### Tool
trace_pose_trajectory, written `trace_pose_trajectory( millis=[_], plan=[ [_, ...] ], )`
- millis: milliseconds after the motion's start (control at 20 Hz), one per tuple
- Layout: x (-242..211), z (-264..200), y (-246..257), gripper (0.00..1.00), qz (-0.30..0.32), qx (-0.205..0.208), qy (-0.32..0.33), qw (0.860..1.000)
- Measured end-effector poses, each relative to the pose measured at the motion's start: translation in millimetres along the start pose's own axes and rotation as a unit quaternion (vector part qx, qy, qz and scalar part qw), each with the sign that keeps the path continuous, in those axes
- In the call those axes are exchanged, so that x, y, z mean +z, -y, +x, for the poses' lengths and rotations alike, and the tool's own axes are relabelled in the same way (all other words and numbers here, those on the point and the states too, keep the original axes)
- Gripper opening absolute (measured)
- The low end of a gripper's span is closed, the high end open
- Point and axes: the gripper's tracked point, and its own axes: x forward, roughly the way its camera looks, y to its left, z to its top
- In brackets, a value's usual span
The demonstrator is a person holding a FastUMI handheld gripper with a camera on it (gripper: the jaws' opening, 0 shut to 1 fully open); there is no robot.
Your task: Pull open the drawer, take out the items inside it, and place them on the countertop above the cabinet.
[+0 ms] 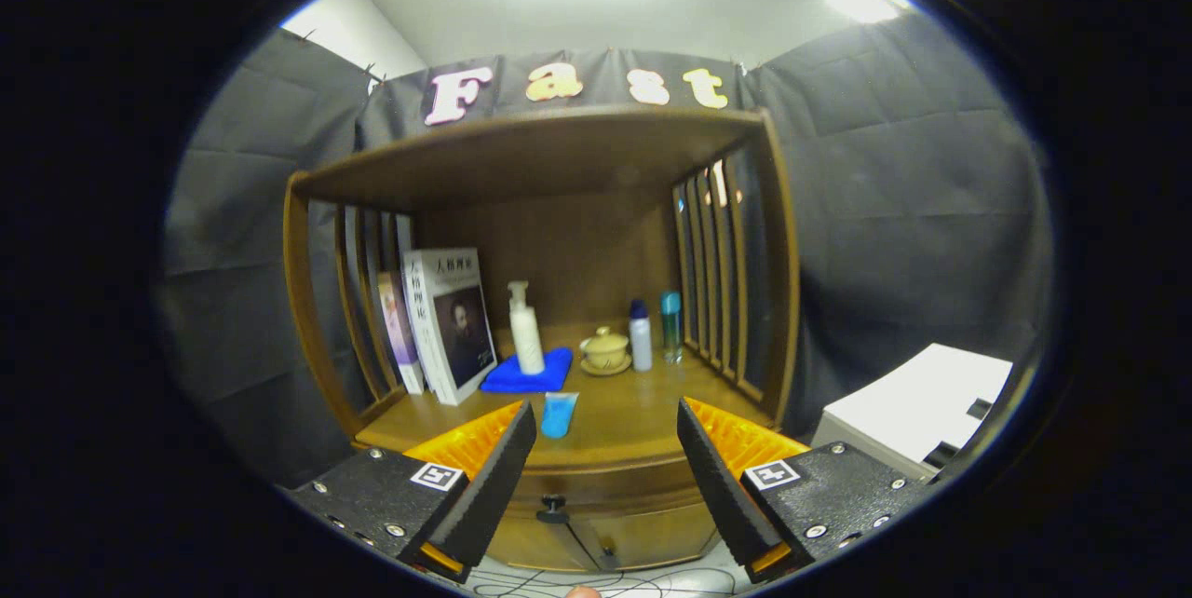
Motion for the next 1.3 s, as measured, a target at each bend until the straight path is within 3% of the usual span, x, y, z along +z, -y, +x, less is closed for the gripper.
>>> trace_pose_trajectory(
  millis=[150,300,550,1300],
  plan=[
    [37,-27,5,0.94,-0.013,0.005,0.035,0.999],
    [42,-61,-6,0.94,-0.004,0.021,0.017,1.000],
    [66,-100,-33,0.93,-0.020,0.039,0.053,0.998],
    [40,-107,-112,0.94,-0.053,0.114,0.039,0.991]
  ],
)
